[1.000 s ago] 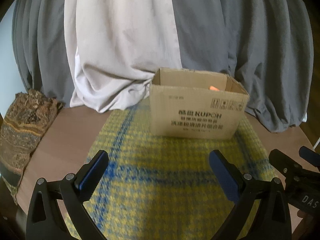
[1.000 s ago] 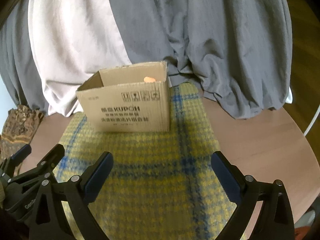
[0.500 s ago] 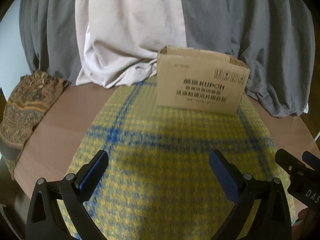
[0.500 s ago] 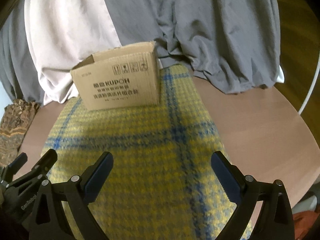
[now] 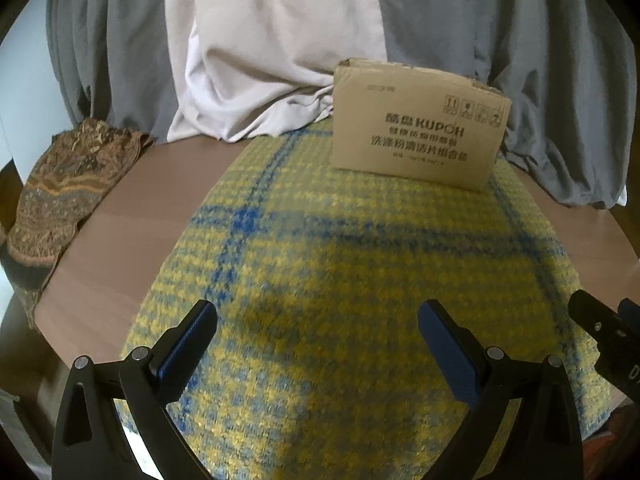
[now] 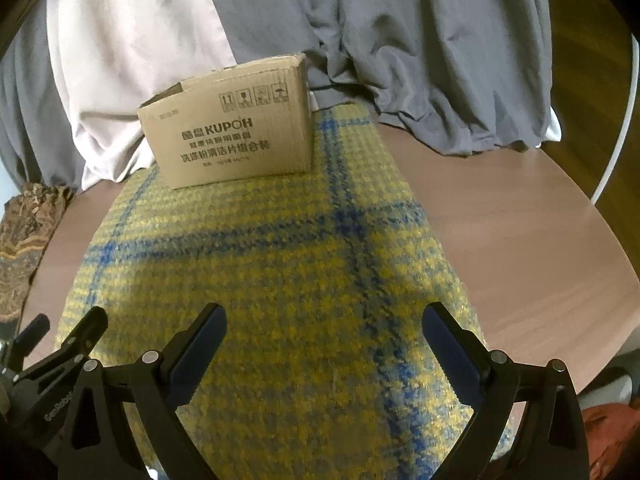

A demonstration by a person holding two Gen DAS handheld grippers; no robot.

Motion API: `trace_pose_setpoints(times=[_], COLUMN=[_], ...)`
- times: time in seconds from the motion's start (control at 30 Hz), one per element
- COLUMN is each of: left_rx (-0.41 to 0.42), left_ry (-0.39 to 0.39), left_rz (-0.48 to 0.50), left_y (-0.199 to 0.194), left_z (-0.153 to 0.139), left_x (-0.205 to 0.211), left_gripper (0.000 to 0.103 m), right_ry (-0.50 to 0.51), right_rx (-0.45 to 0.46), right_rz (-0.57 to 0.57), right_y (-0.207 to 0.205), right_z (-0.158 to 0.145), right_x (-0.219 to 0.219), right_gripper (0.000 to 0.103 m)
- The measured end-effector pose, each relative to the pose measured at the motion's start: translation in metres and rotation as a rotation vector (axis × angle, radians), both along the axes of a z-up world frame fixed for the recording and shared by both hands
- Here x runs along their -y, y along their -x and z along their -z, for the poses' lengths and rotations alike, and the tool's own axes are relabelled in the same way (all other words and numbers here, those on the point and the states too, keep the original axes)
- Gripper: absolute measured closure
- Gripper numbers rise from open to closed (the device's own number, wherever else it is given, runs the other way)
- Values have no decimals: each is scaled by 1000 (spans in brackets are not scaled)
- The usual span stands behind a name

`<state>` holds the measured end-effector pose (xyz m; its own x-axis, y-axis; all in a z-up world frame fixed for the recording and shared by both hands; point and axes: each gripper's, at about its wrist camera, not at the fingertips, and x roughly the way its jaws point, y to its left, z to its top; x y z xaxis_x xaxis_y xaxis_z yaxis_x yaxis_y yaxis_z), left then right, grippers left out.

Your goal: Organize objects

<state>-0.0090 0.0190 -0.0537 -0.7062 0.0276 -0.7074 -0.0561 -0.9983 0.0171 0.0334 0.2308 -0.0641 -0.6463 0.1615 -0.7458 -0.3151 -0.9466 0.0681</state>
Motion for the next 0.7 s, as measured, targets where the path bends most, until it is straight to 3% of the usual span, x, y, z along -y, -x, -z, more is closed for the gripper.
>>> trace_pose_setpoints(times=[0.7], left_rx=[54], left_ry=[17], left_rz=[-19], left_y=[-5], left_z=[15], left_x=[13], left_gripper=[1], right_ry=[20], right_rx=[57], right_rz=[-3], right_y=[-4], right_z=[13], right_x=[9], right_gripper=[5])
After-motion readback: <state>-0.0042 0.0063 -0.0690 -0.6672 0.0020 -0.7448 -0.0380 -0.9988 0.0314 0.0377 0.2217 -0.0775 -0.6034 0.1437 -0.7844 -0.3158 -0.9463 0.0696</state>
